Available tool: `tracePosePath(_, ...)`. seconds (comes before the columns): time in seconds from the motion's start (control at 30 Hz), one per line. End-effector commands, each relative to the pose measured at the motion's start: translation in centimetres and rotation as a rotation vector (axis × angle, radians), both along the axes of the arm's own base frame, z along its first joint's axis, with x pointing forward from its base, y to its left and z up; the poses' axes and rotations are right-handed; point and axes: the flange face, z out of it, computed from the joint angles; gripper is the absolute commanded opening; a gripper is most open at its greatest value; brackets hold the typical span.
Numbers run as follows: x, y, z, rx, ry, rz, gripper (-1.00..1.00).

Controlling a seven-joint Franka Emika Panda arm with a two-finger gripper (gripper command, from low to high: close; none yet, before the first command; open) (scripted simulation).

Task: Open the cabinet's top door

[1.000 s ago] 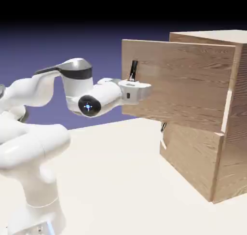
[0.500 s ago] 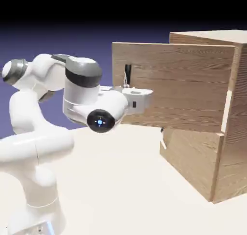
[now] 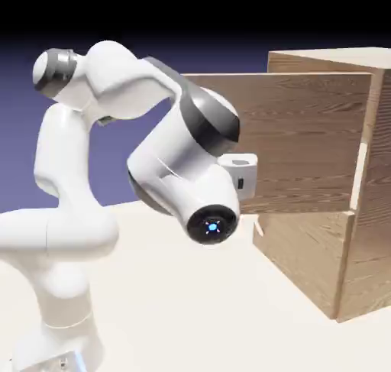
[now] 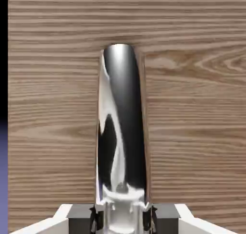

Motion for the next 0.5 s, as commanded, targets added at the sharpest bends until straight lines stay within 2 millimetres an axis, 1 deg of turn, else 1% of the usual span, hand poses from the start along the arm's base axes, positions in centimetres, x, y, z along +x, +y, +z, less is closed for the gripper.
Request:
tracePosePath(0.0,0.1,-0.7,0.0,0.0,0.0,0.018,-1.0)
tracePosePath(0.3,1.3,-6.6,0.0,0.0,0.0,0.18,-1.0)
tracePosePath(0.43,2.0,-8.9,0.0,0.0,0.0,0.245,-1.0)
tracePosePath(0.47,2.1,-9.2,0.0,0.0,0.0,0.254,-1.0)
